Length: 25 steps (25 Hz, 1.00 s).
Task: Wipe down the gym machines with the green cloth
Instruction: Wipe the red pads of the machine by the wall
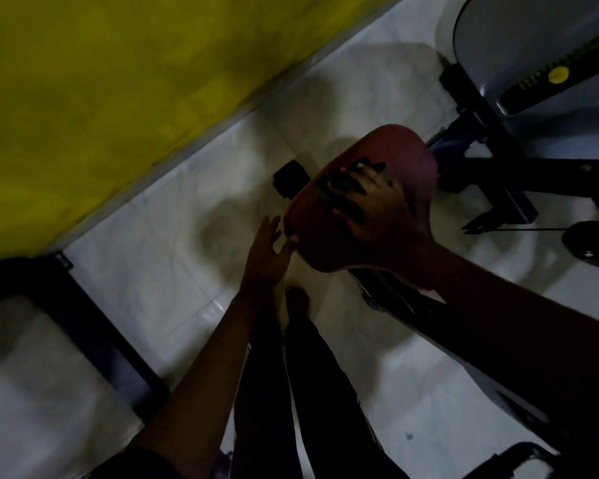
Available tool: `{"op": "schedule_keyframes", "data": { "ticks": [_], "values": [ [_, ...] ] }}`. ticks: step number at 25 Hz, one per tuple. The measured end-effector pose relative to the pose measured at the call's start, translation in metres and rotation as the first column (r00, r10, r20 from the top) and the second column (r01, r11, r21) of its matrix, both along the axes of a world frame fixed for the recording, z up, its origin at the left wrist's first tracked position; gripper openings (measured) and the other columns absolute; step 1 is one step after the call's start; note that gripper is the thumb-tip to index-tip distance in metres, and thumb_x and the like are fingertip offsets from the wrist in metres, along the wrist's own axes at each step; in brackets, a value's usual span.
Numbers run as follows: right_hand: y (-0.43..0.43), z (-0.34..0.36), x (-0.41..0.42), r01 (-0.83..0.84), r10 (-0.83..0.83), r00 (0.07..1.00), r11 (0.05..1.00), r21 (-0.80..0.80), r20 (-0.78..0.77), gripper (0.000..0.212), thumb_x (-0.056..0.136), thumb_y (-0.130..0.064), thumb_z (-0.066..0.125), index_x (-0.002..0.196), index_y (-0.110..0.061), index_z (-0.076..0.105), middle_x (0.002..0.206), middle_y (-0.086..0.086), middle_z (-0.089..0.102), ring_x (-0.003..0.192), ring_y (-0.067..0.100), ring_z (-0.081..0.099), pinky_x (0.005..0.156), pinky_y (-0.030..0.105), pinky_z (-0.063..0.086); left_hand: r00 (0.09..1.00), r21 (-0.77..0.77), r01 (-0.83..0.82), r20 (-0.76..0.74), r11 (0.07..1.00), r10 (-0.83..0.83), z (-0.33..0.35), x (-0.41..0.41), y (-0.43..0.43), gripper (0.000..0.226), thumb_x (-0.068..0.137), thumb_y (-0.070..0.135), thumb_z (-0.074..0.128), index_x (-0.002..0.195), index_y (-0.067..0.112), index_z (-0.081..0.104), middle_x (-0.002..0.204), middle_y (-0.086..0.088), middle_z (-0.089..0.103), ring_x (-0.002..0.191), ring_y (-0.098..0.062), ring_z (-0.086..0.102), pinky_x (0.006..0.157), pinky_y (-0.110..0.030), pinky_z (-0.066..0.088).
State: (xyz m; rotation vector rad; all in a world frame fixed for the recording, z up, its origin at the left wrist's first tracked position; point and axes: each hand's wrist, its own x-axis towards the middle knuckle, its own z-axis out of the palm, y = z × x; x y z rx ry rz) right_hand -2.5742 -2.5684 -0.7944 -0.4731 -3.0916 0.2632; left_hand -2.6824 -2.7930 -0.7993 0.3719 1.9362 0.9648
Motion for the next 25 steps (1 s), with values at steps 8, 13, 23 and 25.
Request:
{"op": "schedule_keyframes", "data": {
  "ticks": [8, 13, 23, 25],
  "values": [
    [-0.030, -0.005, -0.053, 0.061, -0.062, 0.997, 0.997, 0.048, 0.037, 0.032, 0.088, -0.045, 0.057, 0.110, -0.029, 0.073, 0.122, 0.012, 0.066, 0.123, 0.035, 0.056, 0.095, 0.049, 0.042, 0.911, -0.140, -0.391, 0.082, 0.910, 0.404, -0.034, 0.007, -0.057, 0.036, 0.103, 0.038, 0.047, 0.134, 0.022, 0.059, 0.143, -0.002, 0.049, 0.128, -0.018, 0.051, 0.101, -0.031, 0.045],
    [-0.061, 0.003, -0.063, -0.248, 0.253, 0.956, 0.968, -0.047, 0.152, 0.032, 0.091, -0.043, 0.051, 0.110, -0.029, 0.073, 0.124, 0.007, 0.064, 0.126, 0.035, 0.053, 0.099, 0.051, 0.038, 0.859, -0.190, -0.491, 0.057, 0.850, 0.508, -0.041, -0.005, -0.078, 0.035, 0.102, 0.044, 0.043, 0.126, 0.028, 0.064, 0.135, -0.001, 0.055, 0.121, -0.022, 0.055, 0.104, -0.051, 0.046],
    [-0.062, -0.017, -0.016, -0.793, 0.789, 0.602, 0.609, -0.023, 0.127, 0.031, 0.095, -0.036, 0.048, 0.100, -0.021, 0.074, 0.125, 0.004, 0.066, 0.131, 0.033, 0.054, 0.108, 0.061, 0.039, 0.823, -0.174, -0.542, 0.087, 0.822, 0.561, -0.040, -0.026, -0.082, 0.029, 0.103, 0.033, 0.047, 0.121, 0.022, 0.068, 0.117, 0.004, 0.064, 0.112, -0.020, 0.059, 0.100, -0.043, 0.049],
    [-0.051, -0.015, -0.004, -0.853, 0.850, 0.509, 0.519, -0.058, 0.135, 0.027, 0.094, -0.034, 0.051, 0.101, -0.023, 0.075, 0.129, 0.004, 0.064, 0.134, 0.033, 0.051, 0.111, 0.060, 0.033, 0.829, -0.168, -0.534, 0.092, 0.829, 0.552, -0.040, -0.025, -0.076, 0.030, 0.103, 0.032, 0.047, 0.122, 0.020, 0.068, 0.117, 0.005, 0.064, 0.112, -0.019, 0.060, 0.099, -0.040, 0.049]
  ]
}}
